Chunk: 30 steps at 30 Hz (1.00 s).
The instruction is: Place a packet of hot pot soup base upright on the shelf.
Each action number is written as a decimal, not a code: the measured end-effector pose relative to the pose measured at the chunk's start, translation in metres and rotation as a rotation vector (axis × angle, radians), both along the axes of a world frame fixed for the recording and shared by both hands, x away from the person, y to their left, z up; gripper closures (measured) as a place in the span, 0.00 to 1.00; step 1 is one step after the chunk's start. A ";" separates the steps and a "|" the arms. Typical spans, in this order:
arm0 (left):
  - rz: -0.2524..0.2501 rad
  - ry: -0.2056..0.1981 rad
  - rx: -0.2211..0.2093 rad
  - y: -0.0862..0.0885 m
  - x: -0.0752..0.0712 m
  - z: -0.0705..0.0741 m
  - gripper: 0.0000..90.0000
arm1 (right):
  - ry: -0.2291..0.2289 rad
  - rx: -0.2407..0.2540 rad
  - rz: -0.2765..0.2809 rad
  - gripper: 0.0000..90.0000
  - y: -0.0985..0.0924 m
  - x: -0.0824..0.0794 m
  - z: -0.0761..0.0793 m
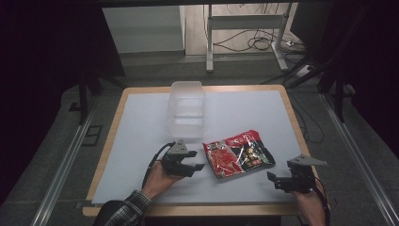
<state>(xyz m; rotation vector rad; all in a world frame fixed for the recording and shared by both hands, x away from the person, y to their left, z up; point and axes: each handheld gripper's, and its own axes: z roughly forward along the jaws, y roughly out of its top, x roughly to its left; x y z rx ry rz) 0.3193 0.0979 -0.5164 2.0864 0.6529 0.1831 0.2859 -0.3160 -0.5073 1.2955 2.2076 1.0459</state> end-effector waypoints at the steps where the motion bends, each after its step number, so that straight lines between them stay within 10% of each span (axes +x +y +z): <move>1: -0.002 0.000 -0.002 -0.002 0.000 0.000 0.47 | -0.001 0.001 0.001 0.06 0.000 0.000 0.000; 20: -0.056 -0.055 -0.008 -0.046 0.010 -0.002 0.99 | -0.011 -0.006 0.021 0.06 0.003 0.002 0.000; 30: -0.060 -0.056 0.020 -0.056 0.007 -0.010 1.00 | -0.010 -0.013 0.028 0.06 0.006 0.004 0.000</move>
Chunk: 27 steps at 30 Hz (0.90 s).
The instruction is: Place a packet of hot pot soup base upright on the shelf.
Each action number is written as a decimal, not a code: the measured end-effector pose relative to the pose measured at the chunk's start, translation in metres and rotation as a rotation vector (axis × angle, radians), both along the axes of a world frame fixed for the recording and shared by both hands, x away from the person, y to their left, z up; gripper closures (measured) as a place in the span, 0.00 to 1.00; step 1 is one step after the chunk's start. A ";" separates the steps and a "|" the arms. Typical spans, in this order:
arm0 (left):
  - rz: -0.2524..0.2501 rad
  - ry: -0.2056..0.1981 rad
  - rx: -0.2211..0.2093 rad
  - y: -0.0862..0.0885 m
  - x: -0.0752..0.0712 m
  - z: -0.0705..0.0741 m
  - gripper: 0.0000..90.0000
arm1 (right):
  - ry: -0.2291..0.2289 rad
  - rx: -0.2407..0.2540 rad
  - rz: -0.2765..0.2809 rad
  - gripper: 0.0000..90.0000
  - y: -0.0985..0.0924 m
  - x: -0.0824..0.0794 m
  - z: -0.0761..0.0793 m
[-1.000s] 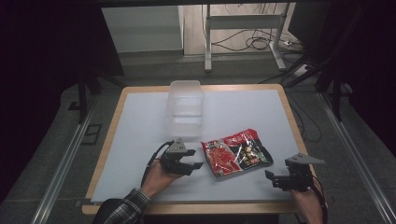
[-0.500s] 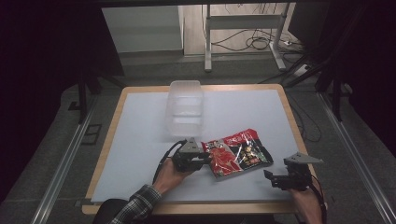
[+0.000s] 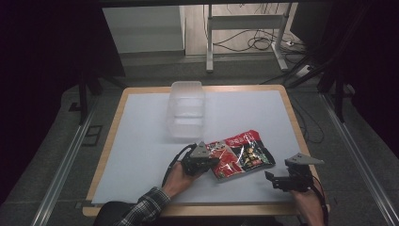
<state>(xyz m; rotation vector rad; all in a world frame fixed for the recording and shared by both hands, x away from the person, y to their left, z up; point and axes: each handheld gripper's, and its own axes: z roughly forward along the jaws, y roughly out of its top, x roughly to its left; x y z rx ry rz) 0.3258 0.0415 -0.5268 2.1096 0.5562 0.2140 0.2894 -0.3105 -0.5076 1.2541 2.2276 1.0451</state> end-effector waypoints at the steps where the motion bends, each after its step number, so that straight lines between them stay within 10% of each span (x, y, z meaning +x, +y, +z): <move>1: 0.001 0.001 0.006 0.000 0.000 -0.001 1.00 | 0.001 -0.002 0.003 0.06 0.000 0.000 0.000; 27: 0.007 -0.053 0.066 0.002 -0.010 -0.009 1.00 | -0.002 -0.014 0.048 0.01 0.012 -0.006 0.007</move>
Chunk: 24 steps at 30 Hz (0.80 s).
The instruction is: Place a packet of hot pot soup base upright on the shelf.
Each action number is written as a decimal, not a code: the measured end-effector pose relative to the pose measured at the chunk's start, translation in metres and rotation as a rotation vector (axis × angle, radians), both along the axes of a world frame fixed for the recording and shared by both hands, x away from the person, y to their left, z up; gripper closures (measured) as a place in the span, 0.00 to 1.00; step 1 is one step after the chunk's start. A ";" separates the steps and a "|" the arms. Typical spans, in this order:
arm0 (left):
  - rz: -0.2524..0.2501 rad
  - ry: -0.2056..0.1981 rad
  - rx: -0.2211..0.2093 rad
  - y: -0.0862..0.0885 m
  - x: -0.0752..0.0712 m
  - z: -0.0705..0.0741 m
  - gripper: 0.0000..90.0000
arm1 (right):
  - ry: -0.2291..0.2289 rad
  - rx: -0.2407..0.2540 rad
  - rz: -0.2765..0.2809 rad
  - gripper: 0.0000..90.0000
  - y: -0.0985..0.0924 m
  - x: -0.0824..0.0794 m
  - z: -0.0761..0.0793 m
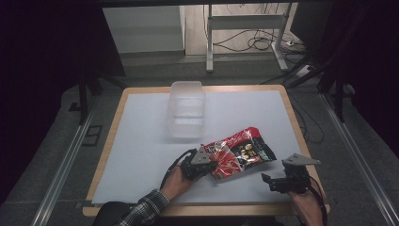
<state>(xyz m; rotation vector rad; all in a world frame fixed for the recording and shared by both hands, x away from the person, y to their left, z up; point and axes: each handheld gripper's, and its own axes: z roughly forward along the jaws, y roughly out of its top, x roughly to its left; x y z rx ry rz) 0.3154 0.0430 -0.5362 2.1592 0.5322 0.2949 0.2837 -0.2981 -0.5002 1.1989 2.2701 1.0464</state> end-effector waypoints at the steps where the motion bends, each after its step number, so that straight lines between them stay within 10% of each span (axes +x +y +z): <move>1: 0.002 0.005 -0.002 0.000 0.000 0.000 1.00 | 0.001 0.000 0.003 0.01 0.001 0.000 0.000; 24: 0.004 0.055 -0.011 0.009 -0.002 -0.004 1.00 | -0.017 0.081 0.126 0.02 0.041 0.004 0.022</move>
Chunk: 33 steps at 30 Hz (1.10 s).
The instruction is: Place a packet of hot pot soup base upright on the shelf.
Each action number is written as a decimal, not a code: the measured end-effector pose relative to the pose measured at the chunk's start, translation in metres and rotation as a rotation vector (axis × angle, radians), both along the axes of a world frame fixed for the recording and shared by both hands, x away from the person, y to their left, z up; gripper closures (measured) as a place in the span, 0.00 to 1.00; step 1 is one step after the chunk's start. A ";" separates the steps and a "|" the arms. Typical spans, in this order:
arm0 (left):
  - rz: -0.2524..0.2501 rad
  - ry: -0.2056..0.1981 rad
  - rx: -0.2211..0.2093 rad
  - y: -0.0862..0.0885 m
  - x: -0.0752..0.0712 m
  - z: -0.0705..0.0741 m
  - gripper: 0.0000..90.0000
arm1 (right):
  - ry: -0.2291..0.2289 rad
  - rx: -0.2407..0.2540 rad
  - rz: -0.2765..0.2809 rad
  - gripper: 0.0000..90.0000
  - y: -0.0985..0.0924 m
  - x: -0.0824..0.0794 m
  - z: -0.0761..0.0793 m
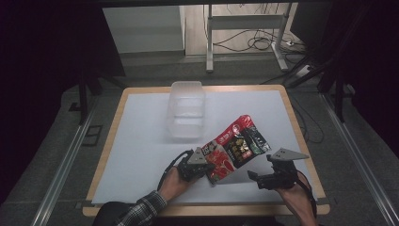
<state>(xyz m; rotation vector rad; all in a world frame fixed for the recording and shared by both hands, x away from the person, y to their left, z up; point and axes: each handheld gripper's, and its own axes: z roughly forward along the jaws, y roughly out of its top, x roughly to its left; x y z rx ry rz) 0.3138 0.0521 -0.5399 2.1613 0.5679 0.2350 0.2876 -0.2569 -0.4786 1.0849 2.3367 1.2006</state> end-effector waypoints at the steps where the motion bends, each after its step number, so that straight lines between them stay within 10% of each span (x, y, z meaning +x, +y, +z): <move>1: 0.000 0.004 -0.002 0.000 0.000 0.000 1.00 | 0.004 0.003 0.003 0.02 0.002 0.001 0.001; 14: 0.003 -0.003 0.010 0.000 0.000 0.000 1.00 | 0.051 0.055 0.010 0.07 0.039 0.032 0.017; 23: 0.006 -0.016 0.019 -0.002 -0.001 0.000 1.00 | -0.052 0.095 -0.048 0.53 0.054 0.041 0.024; 33: 0.022 0.018 0.000 0.001 -0.002 0.002 0.94 | 0.035 0.309 -0.054 0.80 0.053 0.053 0.025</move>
